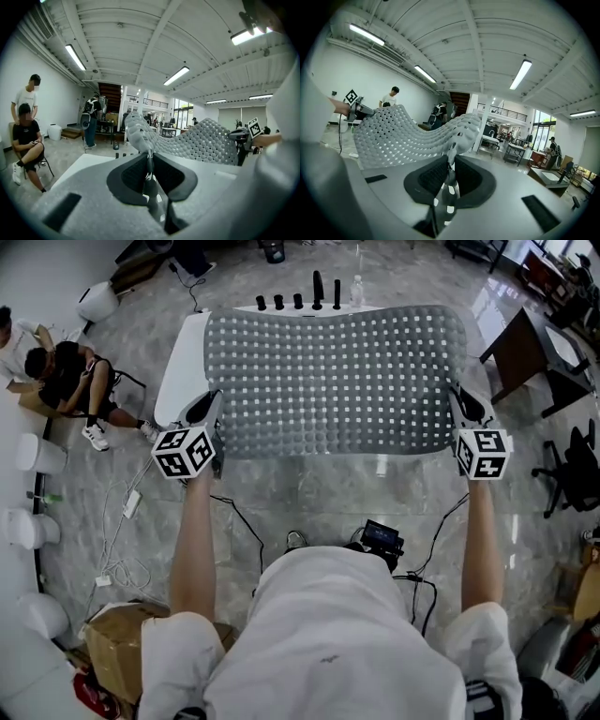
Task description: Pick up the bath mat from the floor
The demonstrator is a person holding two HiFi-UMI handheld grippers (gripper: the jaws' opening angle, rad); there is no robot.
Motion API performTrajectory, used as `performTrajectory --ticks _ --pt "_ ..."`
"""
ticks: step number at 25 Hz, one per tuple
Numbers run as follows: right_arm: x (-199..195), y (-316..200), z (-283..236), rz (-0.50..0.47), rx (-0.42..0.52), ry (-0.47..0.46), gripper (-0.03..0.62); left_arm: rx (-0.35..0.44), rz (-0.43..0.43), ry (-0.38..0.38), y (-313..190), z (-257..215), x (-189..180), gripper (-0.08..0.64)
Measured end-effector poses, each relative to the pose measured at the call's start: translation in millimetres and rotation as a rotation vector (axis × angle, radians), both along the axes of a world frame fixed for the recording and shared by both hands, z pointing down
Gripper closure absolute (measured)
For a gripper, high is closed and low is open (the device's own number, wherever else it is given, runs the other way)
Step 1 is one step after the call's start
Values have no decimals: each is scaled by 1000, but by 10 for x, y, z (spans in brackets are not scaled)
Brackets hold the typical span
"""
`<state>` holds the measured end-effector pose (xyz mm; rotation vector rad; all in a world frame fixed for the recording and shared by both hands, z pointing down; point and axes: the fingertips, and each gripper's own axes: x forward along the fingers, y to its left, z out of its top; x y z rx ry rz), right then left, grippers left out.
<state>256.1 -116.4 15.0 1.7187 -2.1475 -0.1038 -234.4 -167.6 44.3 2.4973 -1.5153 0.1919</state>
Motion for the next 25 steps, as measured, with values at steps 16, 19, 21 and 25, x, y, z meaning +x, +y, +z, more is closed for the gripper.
performTrajectory --ticks 16,19,21,25 --pt "224 35 -936 41 226 -97 546 190 -91 66 -199 -891 -297 514" --pt "179 56 -1189 34 254 -97 546 218 -96 89 -218 -1114 -433 514" --pt "127 65 -1339 26 275 -90 546 237 -99 99 -227 -1247 -521 514" --pt "166 66 -1345 15 291 -78 546 249 -102 98 -264 -1264 -512 514"
